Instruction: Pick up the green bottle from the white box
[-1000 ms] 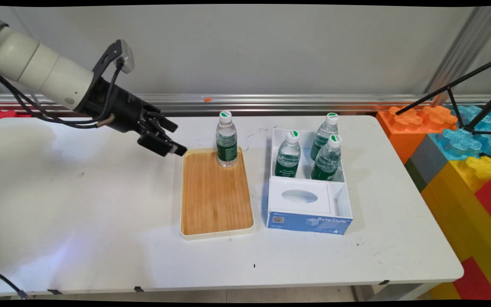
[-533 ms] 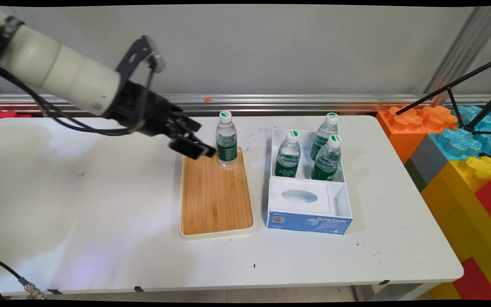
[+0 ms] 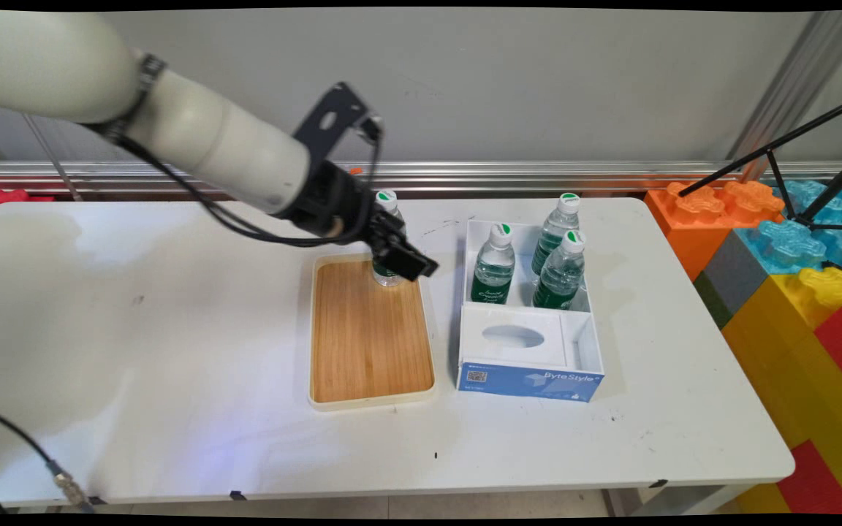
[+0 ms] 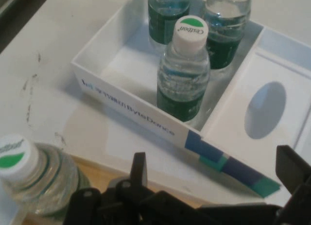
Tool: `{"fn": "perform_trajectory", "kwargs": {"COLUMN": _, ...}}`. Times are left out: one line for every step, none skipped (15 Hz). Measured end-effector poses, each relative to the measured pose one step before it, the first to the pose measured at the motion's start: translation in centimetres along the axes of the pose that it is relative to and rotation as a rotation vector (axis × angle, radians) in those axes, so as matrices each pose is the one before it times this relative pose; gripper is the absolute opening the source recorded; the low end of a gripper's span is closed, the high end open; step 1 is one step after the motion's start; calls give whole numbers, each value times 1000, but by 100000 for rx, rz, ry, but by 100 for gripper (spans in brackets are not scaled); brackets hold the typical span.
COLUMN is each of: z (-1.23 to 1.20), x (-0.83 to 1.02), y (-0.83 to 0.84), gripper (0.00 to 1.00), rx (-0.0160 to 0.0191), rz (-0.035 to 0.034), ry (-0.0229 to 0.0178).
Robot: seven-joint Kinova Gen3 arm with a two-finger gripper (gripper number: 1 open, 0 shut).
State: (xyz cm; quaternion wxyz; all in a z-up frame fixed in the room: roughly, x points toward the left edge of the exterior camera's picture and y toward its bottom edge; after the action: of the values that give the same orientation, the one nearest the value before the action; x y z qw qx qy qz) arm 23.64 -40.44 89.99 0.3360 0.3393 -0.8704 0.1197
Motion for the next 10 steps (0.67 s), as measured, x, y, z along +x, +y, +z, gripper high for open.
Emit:
{"fn": "perform_trajectory", "kwargs": {"z": 670, "x": 229, "y": 92, "gripper": 100, "rx": 329, "rz": 116, "ry": -229}}
{"fn": "perform_trajectory", "kwargs": {"z": 884, "x": 311, "y": 86, "gripper": 100, "rx": 402, "rz": 268, "ry": -172}}
{"fn": "perform_trajectory", "kwargs": {"z": 1404, "x": 461, "y": 90, "gripper": 100, "rx": 593, "rz": 514, "ry": -266}}
{"fn": "perform_trajectory", "kwargs": {"z": 1017, "x": 299, "y": 45, "gripper": 100, "rx": 494, "rz": 409, "ry": -243}}
{"fn": "perform_trajectory", "kwargs": {"z": 669, "x": 188, "y": 26, "gripper": 100, "rx": 227, "rz": 246, "ry": -109}}
{"fn": "perform_trajectory", "kwargs": {"z": 793, "x": 224, "y": 36, "gripper": 100, "rx": 240, "rz": 294, "ry": -165}}
{"fn": "perform_trajectory", "kwargs": {"z": 1104, "x": 268, "y": 38, "gripper": 100, "rx": 184, "rz": 393, "ry": -187}}
{"fn": "perform_trajectory", "kwargs": {"z": 2839, "x": 622, "y": 103, "gripper": 100, "rx": 66, "rz": 1328, "ry": -273}}
{"fn": "perform_trajectory", "kwargs": {"z": 765, "x": 132, "y": 15, "gripper": 100, "rx": -68, "rz": 426, "ry": -37}}
{"fn": "perform_trajectory", "kwargs": {"z": 842, "x": 152, "y": 4, "gripper": 100, "rx": -83, "rz": 537, "ry": 41}}
